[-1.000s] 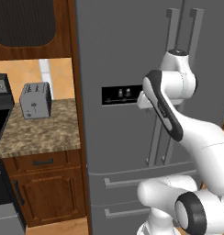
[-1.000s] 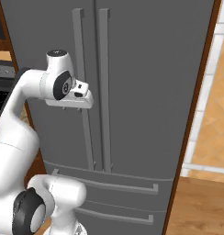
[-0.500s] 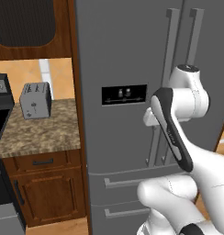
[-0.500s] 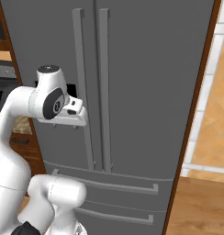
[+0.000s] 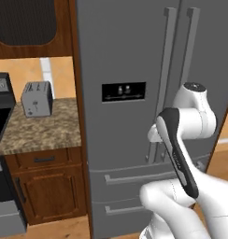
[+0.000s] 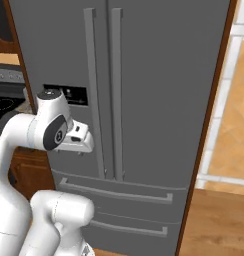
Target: Navigate to the dishwasher.
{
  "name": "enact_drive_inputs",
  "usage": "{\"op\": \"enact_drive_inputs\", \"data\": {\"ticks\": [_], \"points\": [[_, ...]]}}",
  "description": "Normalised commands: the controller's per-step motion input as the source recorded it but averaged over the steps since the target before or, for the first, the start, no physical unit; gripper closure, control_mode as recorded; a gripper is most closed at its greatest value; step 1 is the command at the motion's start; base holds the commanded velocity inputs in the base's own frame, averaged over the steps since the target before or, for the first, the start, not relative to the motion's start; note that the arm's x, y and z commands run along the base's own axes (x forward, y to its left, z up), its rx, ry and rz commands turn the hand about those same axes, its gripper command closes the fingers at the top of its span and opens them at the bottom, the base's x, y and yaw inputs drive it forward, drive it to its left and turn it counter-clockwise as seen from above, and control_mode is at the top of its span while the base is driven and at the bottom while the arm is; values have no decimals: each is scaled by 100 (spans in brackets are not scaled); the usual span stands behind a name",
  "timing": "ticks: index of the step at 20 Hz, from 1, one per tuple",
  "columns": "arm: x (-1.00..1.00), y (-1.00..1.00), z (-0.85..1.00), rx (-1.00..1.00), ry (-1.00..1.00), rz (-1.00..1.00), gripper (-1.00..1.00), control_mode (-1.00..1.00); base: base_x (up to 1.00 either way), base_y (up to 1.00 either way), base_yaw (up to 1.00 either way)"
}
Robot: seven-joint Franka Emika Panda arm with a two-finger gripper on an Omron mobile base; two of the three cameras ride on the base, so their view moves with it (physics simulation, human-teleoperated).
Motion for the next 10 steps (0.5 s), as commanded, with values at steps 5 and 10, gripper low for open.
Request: {"op": "enact_drive_inputs", "data": {"ticks": [5, 10], "points": [[0, 0, 0, 0, 0, 0, -100, 100, -55, 26, 1], [0, 0, 0, 0, 0, 0, -100, 100, -25, 62, 9]]}}
